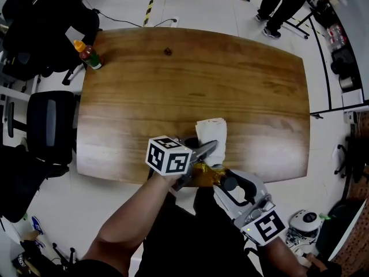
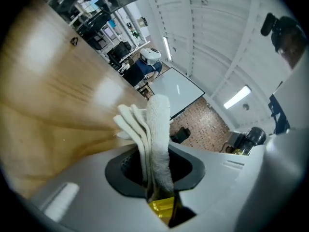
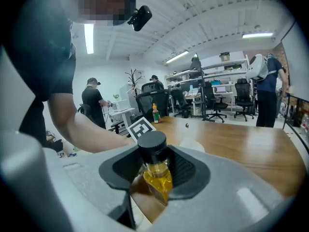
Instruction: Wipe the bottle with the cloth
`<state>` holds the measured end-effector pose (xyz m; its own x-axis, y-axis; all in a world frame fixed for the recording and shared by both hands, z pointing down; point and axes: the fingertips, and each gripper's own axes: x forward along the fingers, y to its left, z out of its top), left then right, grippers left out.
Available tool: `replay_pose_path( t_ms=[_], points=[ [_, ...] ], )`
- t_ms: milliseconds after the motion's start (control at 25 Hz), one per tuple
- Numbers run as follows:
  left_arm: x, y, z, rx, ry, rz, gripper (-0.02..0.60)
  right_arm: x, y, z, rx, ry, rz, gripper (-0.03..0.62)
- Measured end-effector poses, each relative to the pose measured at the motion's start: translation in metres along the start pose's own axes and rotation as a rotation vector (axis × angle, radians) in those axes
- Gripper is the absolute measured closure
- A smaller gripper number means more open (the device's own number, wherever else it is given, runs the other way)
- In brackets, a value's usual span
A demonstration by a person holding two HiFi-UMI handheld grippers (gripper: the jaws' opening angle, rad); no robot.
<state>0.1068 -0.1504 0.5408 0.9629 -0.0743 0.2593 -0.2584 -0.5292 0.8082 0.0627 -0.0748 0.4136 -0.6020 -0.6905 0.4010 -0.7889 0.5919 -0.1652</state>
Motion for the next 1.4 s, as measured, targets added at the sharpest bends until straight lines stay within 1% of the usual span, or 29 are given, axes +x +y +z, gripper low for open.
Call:
replay_pose_path(
  t_ms=[160, 280, 400, 480, 560, 640, 680, 720, 800, 880, 960, 1080, 1160, 1280, 1320, 1360, 1400],
  points=[
    [-0.001, 0.004, -0.001, 0.140, 0.031, 0.064, 0.479, 0.001, -0.001, 0.001, -0.008, -0.005, -0.008, 0.447],
    [-0.004, 0.008, -0.003, 0.265, 0.066, 0.136, 0.479, 0.002, -0.001, 0.000, -0.014, -0.006, -0.017, 0.447],
    [-0.008, 0.015, -0.005, 0.360, 0.097, 0.215, 0.479, 0.002, -0.001, 0.000, -0.014, -0.008, -0.017, 0.447],
    [-0.014, 0.018, -0.002, 0.400, 0.103, 0.262, 0.479, 0.002, -0.001, -0.001, -0.017, -0.008, -0.017, 0.447],
    [-0.022, 0.012, 0.006, 0.406, 0.079, 0.273, 0.479, 0.002, -0.002, -0.003, -0.022, 0.000, -0.023, 0.447],
    [-0.033, -0.001, 0.019, 0.380, 0.022, 0.255, 0.479, 0.002, -0.003, -0.005, -0.023, 0.003, -0.023, 0.447],
    [-0.041, -0.010, 0.028, 0.344, -0.025, 0.235, 0.479, 0.002, -0.002, -0.005, -0.024, 0.001, -0.019, 0.447],
    [-0.050, -0.020, 0.038, 0.293, -0.081, 0.205, 0.479, 0.003, -0.001, -0.005, -0.026, 0.001, -0.017, 0.447],
    [-0.069, -0.045, 0.060, 0.175, -0.191, 0.119, 0.479, 0.003, -0.002, -0.009, -0.030, 0.008, -0.023, 0.447],
    [-0.086, -0.077, 0.076, 0.080, -0.259, 0.020, 0.479, 0.003, -0.004, -0.012, -0.029, 0.015, -0.032, 0.447],
    [-0.098, -0.112, 0.084, 0.019, -0.277, -0.071, 0.479, 0.003, -0.004, -0.013, -0.029, 0.012, -0.039, 0.447],
    [-0.108, -0.156, 0.081, -0.036, -0.273, -0.182, 0.479, 0.003, -0.004, -0.015, -0.032, 0.009, -0.049, 0.447],
    [-0.111, -0.175, 0.081, -0.078, -0.293, -0.241, 0.479, 0.003, -0.004, -0.015, -0.033, 0.003, -0.052, 0.448],
    [-0.114, -0.198, 0.089, -0.157, -0.351, -0.343, 0.479, 0.004, -0.005, -0.015, -0.029, -0.003, -0.055, 0.448],
    [-0.111, -0.202, 0.089, -0.164, -0.350, -0.353, 0.479, 0.005, -0.005, -0.015, -0.026, -0.001, -0.055, 0.447],
    [-0.105, -0.202, 0.084, -0.156, -0.329, -0.340, 0.479, 0.005, -0.005, -0.016, -0.022, 0.000, -0.055, 0.448],
    [-0.097, -0.199, 0.076, -0.141, -0.294, -0.310, 0.479, 0.005, -0.006, -0.017, -0.020, 0.000, -0.055, 0.448]
  ],
)
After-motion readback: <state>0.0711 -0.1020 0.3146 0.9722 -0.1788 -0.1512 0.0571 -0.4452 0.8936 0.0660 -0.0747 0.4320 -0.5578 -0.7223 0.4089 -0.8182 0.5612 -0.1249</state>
